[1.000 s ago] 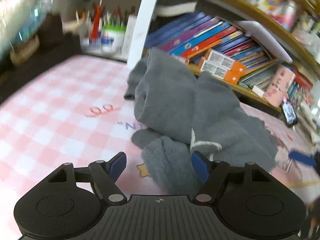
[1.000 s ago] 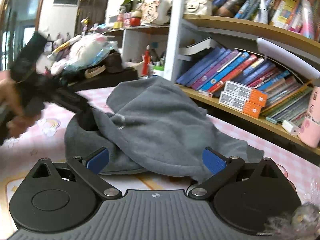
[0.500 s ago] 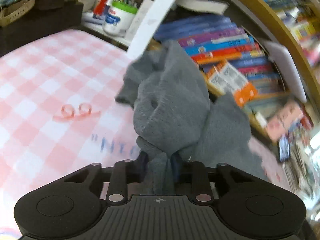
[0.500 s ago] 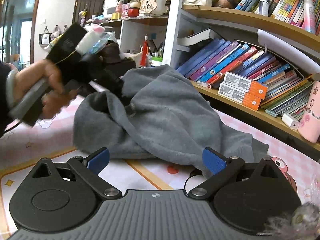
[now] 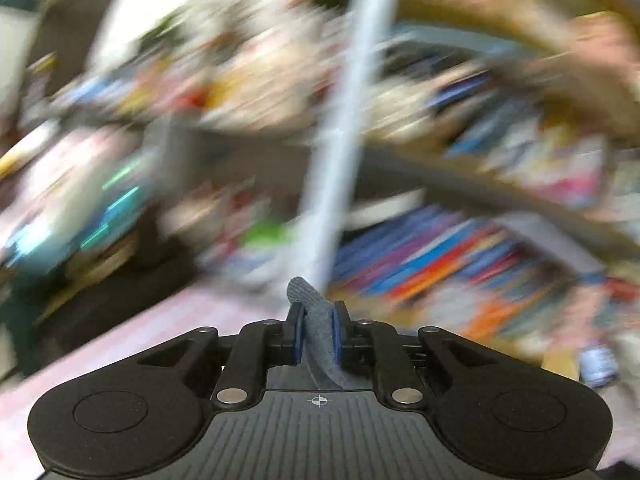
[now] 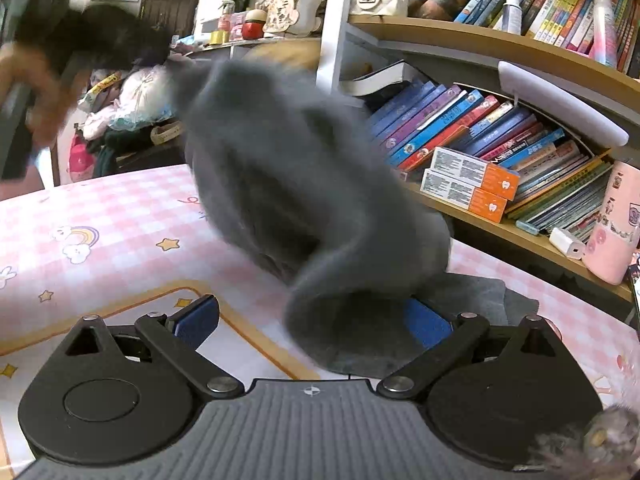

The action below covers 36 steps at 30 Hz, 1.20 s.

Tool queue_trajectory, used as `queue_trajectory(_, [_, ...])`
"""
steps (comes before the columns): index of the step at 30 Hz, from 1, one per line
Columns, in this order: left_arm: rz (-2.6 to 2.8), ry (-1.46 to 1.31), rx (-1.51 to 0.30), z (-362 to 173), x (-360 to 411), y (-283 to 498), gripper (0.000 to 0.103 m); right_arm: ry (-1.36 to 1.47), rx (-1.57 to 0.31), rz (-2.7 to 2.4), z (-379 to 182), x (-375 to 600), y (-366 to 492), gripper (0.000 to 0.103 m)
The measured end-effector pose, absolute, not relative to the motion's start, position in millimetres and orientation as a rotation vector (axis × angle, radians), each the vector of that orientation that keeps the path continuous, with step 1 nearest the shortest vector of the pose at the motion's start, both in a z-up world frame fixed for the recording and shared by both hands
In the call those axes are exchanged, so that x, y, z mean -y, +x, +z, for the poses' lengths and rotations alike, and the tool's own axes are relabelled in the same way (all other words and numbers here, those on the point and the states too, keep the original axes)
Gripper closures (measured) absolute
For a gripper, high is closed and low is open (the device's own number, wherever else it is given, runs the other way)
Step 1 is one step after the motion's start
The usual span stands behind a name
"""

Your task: Fold clothes

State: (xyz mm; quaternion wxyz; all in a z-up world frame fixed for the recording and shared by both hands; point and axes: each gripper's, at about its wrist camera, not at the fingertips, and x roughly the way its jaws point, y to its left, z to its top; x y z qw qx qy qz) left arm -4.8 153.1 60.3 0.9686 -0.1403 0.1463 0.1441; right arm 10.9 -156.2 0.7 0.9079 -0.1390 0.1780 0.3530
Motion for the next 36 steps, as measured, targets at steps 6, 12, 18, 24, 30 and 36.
queue_trajectory(6, [0.419,-0.449,-0.399,13.4,-206.6,-49.1,0.090,-0.293,-0.387,0.732,-1.0,154.8,12.0,0.002])
queue_trajectory(12, [0.505,-0.439,-0.243,36.4,-218.8,-74.6,0.094,-0.301,-0.390,0.736,-2.4,154.2,10.7,0.002])
queue_trajectory(18, [0.569,-0.363,-0.125,76.7,-226.0,-98.5,0.094,-0.300,-0.388,0.734,-0.8,155.6,10.9,0.002])
queue_trajectory(24, [0.489,-0.434,-0.384,28.2,-230.1,-91.5,0.061,-0.279,-0.383,0.699,4.0,163.6,16.1,0.002])
queue_trajectory(30, [0.416,-0.397,-0.506,1.7,-216.1,-81.3,0.035,-0.200,-0.413,0.546,8.2,188.2,40.6,0.002])
queue_trajectory(36, [0.402,-0.444,-0.518,-7.1,-220.0,-80.4,0.035,-0.193,-0.508,0.370,-1.8,208.7,82.2,0.002])
